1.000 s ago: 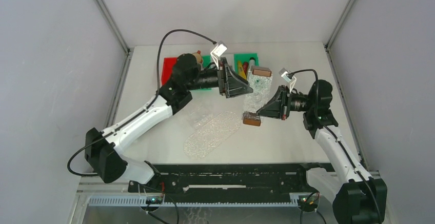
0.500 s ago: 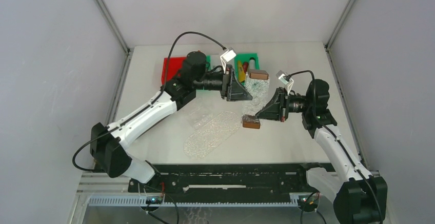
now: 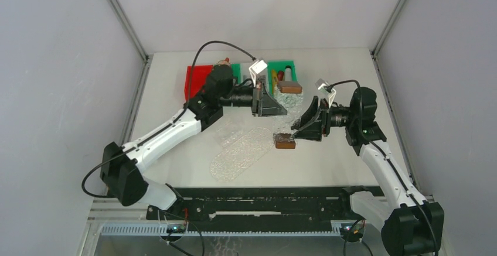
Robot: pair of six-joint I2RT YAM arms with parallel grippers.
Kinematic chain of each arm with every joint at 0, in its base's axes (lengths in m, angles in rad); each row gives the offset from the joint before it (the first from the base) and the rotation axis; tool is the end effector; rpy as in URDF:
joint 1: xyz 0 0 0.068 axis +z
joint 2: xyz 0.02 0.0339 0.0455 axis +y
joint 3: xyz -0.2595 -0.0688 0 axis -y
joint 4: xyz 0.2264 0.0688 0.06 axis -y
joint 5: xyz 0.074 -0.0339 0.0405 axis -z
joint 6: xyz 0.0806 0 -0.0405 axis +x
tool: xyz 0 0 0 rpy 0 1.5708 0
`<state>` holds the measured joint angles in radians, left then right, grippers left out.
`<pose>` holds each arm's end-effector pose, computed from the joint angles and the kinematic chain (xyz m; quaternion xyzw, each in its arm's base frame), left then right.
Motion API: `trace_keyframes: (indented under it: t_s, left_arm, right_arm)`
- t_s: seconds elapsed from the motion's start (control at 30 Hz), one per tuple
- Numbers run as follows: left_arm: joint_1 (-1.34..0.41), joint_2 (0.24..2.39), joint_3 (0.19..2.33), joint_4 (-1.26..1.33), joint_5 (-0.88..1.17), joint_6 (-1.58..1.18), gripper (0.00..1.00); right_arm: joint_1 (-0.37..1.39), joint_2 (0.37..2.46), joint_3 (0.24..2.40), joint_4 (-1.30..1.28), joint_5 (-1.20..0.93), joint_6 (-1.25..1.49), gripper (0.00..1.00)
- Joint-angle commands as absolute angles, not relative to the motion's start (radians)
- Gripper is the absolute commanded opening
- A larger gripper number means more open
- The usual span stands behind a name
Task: Prepare toiletry sets of a toothbrush and toothpaste on the tray
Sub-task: Place the toothpaste holder at the center of the board.
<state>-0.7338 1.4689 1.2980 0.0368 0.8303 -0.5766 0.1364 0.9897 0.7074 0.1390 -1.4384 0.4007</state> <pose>0.2231 -0.2813 0.3751 0.3187 0.6660 -0.6077 0.2925 0.1828 0.1057 0.3129 -0.3526 0.6206 0.6108 0.3427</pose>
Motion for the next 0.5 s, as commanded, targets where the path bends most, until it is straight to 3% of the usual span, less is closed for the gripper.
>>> trace_keyframes:
  t_s: [0.0,0.17,0.47]
  left_arm:
    - [-0.672,1.277,1.121,0.328,0.769,-0.728,0.0]
    - [-0.572,1.088,0.885,0.521,0.682,-0.86,0.0]
    - [-0.252,0.727,0.576,0.576,0.349,-1.037,0.0]
  right_arm:
    - [0.113,0.964,0.758,0.129,-1.47,0.341,0.68]
    - [0.074,0.944,0.776,0.081,-1.476,0.308,0.84]
    - [0.048,0.933,0.779,0.057,-1.437,0.291,0.86]
